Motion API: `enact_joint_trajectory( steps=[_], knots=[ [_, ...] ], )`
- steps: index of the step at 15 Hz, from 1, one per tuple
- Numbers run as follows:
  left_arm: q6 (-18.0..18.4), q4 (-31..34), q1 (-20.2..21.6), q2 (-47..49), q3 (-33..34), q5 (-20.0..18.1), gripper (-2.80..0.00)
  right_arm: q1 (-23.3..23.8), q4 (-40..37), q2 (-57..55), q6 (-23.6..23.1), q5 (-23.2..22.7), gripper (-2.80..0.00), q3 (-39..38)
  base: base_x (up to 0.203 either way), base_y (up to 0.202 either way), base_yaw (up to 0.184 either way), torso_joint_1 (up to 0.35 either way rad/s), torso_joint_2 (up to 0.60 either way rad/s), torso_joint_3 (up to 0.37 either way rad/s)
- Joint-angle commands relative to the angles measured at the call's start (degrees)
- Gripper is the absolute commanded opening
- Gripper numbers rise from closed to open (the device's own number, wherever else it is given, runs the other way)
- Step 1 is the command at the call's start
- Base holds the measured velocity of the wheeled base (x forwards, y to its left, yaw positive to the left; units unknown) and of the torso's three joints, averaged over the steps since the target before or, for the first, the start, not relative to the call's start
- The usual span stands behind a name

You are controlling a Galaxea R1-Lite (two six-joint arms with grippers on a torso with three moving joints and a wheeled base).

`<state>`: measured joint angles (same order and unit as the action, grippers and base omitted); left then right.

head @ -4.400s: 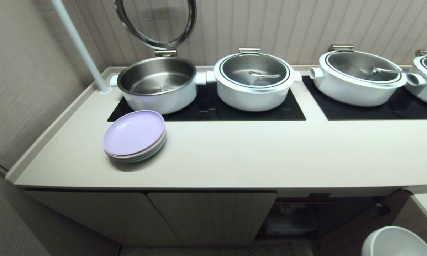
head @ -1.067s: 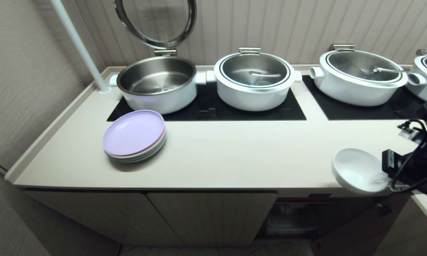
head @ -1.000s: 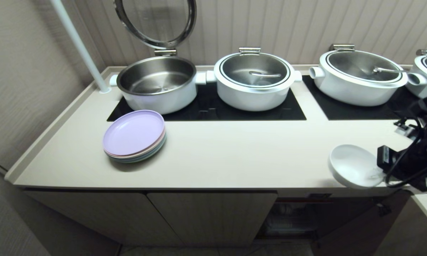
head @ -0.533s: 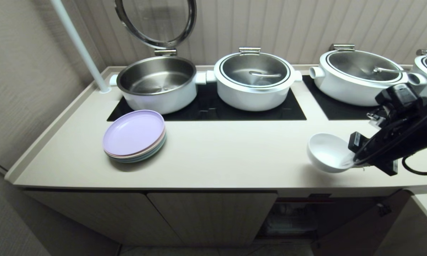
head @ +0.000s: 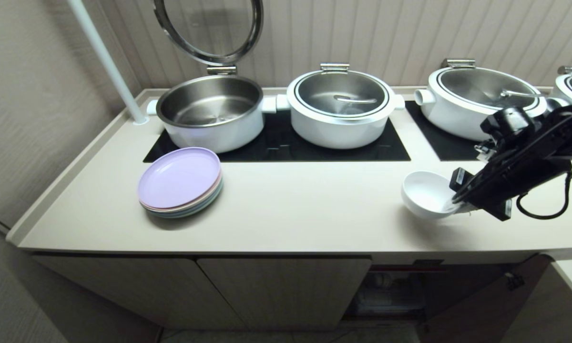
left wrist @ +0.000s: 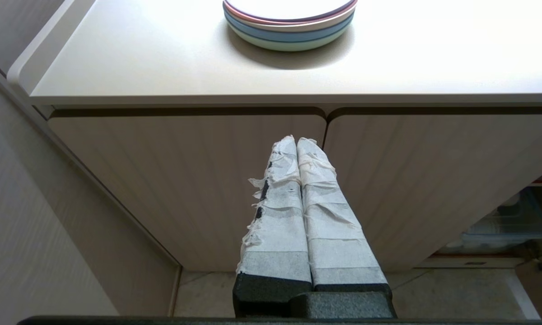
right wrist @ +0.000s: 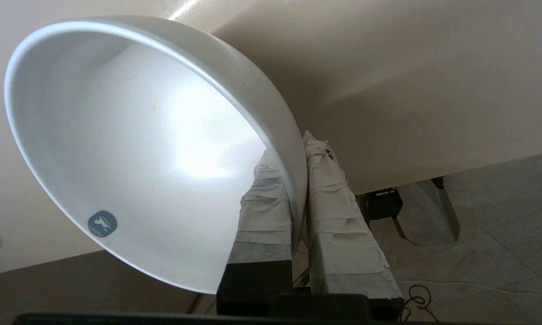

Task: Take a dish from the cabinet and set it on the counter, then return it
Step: Place it on the table

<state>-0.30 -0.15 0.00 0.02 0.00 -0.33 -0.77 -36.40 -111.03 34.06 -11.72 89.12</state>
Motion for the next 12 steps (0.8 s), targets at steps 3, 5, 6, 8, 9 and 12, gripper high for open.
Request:
enact_joint_trajectory(
  steps=[3,5,6,8,9,12],
  knots=[
    [-0.05,-0.02,0.00,-0.02,0.00,-0.02,-2.80,0.06,-0.30,-1.91,0.21,-0.06,-2.80,1.05,0.000,0.000,0.000,0.000,0.00,0.000],
    [-0.05,-0.02,0.00,-0.02,0.00,-0.02,-2.80,0.06,-0.25,-2.44,0.21,-0.06,-2.80,1.05,0.000,0.000,0.000,0.000,0.00,0.000],
    [-0.05,-0.02,0.00,-0.02,0.00,-0.02,-2.80,0.06,-0.34,-2.44,0.21,-0.06,-2.80,0.88,0.000,0.000,0.000,0.000,0.00,0.000],
    [-0.05,-0.02,0.00,-0.02,0.00,-0.02,-2.80,0.06,-0.34,-2.53,1.44,-0.06,-2.80,0.60,0.000,0.000,0.000,0.000,0.00,0.000],
    [-0.05,-0.02,0.00,-0.02,0.00,-0.02,-2.80,0.06,-0.34,-2.53,1.62,-0.02,-2.80,0.49,0.000,0.000,0.000,0.000,0.00,0.000],
    [-0.05,-0.02,0.00,-0.02,0.00,-0.02,-2.80,0.15,-0.25,-2.68,1.62,0.11,-2.80,0.44,0.000,0.000,0.000,0.000,0.00,0.000]
  ],
)
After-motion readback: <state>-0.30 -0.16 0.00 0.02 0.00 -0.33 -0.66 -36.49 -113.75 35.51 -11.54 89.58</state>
